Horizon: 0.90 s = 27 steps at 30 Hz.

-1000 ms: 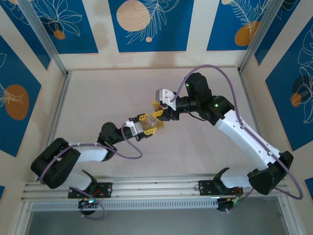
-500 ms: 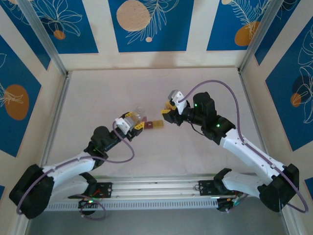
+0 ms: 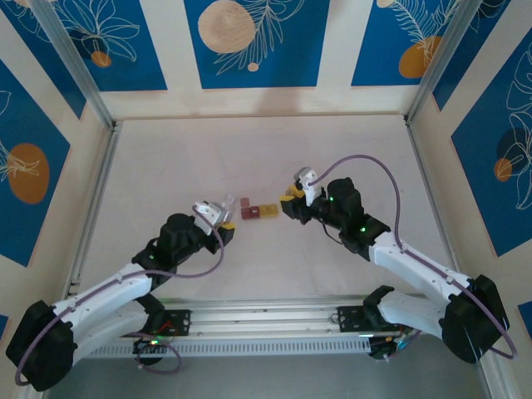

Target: Sort the pills into containers

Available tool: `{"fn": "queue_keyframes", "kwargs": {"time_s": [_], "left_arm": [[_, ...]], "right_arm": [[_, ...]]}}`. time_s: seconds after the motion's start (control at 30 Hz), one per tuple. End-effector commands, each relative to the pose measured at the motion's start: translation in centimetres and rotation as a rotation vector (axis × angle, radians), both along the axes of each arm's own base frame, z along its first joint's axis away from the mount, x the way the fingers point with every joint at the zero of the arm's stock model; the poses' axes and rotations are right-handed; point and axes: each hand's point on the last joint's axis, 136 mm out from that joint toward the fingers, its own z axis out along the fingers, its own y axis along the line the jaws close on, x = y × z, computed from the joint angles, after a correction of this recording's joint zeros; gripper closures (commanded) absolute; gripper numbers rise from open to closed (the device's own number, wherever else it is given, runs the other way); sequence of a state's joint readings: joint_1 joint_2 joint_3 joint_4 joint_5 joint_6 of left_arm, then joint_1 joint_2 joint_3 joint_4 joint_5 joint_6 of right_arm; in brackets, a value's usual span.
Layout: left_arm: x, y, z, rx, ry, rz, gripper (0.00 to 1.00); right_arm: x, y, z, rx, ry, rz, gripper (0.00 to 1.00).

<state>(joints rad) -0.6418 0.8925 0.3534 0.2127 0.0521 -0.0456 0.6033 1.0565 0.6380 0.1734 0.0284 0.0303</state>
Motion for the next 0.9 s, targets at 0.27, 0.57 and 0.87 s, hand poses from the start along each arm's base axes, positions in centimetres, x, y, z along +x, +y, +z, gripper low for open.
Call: {"fn": "queue_keyframes", "kwargs": {"time_s": [0.27,0.57,0.87], "left_arm": [[-1.2,-0.6,-2.2,0.082,0.219,-0.039,1.00],[-0.6,-1.4,-4.2,0.134,0.261,-0.067,1.00],[0.2,-2.0,-5.9,0.158,0.284,-0.069,1.00]], "right_arm": [[0.8,-0.8,0.0,0.043,-0.023,-0.070,1.00],[0.6,-0.8,-0.5,0.046,-0.010,-0.069,1.00],[0.6,-0.8,-0.8,0.048,0.004,-0.071,1.00]]}}
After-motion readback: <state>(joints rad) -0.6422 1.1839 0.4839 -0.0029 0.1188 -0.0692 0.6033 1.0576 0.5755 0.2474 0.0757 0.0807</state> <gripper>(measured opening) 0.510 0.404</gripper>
